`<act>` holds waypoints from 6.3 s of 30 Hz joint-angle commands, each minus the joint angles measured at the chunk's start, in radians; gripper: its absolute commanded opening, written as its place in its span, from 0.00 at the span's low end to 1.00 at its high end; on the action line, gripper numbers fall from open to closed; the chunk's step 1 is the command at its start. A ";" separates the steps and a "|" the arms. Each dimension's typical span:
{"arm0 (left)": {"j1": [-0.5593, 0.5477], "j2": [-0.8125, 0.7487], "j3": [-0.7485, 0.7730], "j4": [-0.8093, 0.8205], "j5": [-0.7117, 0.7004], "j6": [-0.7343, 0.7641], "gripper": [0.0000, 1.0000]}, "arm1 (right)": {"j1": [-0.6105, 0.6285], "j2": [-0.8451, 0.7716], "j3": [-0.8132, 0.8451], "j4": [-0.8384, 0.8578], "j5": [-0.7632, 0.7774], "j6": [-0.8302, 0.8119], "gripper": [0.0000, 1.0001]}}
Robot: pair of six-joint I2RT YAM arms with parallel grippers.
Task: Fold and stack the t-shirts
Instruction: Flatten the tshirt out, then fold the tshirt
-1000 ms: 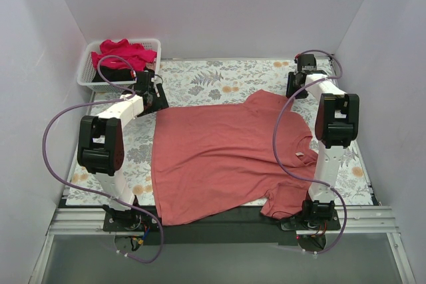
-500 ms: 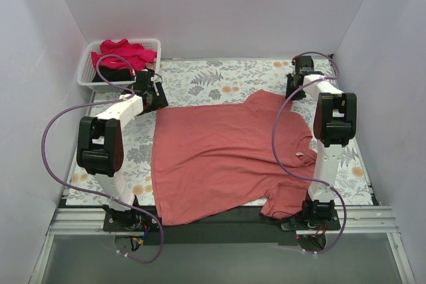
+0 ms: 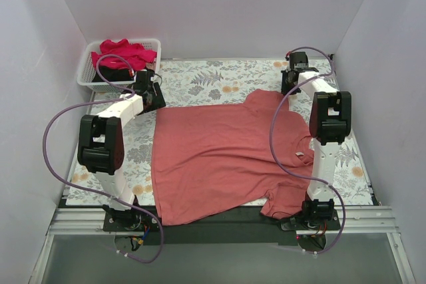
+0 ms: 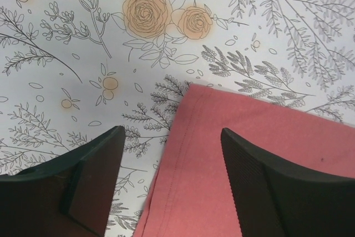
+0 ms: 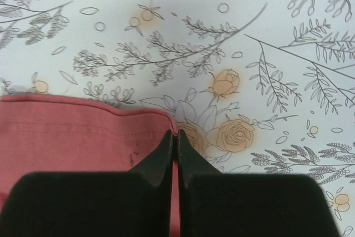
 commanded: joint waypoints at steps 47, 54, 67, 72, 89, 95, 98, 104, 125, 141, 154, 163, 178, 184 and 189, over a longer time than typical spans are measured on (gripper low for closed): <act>0.005 0.158 0.130 -0.011 0.115 0.053 0.55 | 0.057 -0.059 -0.052 0.123 -0.004 -0.039 0.01; 0.005 0.206 0.147 -0.020 0.110 0.064 0.49 | 0.058 -0.065 -0.058 0.125 0.005 -0.039 0.01; 0.000 0.312 0.185 -0.078 0.093 0.079 0.23 | 0.058 -0.066 -0.062 0.125 0.005 -0.043 0.01; -0.015 0.306 0.179 -0.103 0.089 0.081 0.03 | 0.057 -0.086 -0.062 0.125 0.028 -0.053 0.01; -0.009 0.203 0.271 -0.069 -0.008 0.064 0.00 | 0.057 -0.079 0.083 0.194 0.057 -0.094 0.01; 0.005 0.232 0.332 -0.060 -0.040 0.059 0.00 | 0.058 -0.055 0.166 0.252 0.069 -0.204 0.01; 0.014 0.238 0.357 -0.049 -0.042 0.056 0.00 | 0.057 -0.049 0.180 0.281 0.068 -0.247 0.01; 0.019 0.238 0.354 -0.036 -0.062 0.055 0.00 | 0.057 -0.061 0.169 0.298 0.052 -0.293 0.01; 0.032 0.280 0.423 0.017 -0.059 0.091 0.00 | 0.057 -0.138 0.108 0.370 0.106 -0.332 0.01; 0.032 0.123 0.283 0.017 -0.034 0.055 0.00 | 0.060 -0.356 -0.142 0.371 0.063 -0.280 0.01; 0.032 -0.053 0.090 0.009 0.009 0.013 0.00 | 0.061 -0.629 -0.429 0.333 0.083 -0.186 0.01; 0.032 -0.142 -0.017 -0.002 0.056 -0.021 0.00 | 0.061 -0.799 -0.587 0.273 0.121 -0.102 0.01; 0.032 -0.184 -0.154 0.018 0.047 -0.036 0.00 | 0.063 -0.945 -0.826 0.181 0.236 0.150 0.01; 0.028 -0.151 -0.185 0.029 0.049 -0.062 0.00 | 0.063 -0.959 -0.914 0.181 0.267 0.187 0.01; 0.016 -0.122 -0.188 0.027 0.038 -0.062 0.00 | 0.063 -0.936 -0.946 0.166 0.306 0.205 0.01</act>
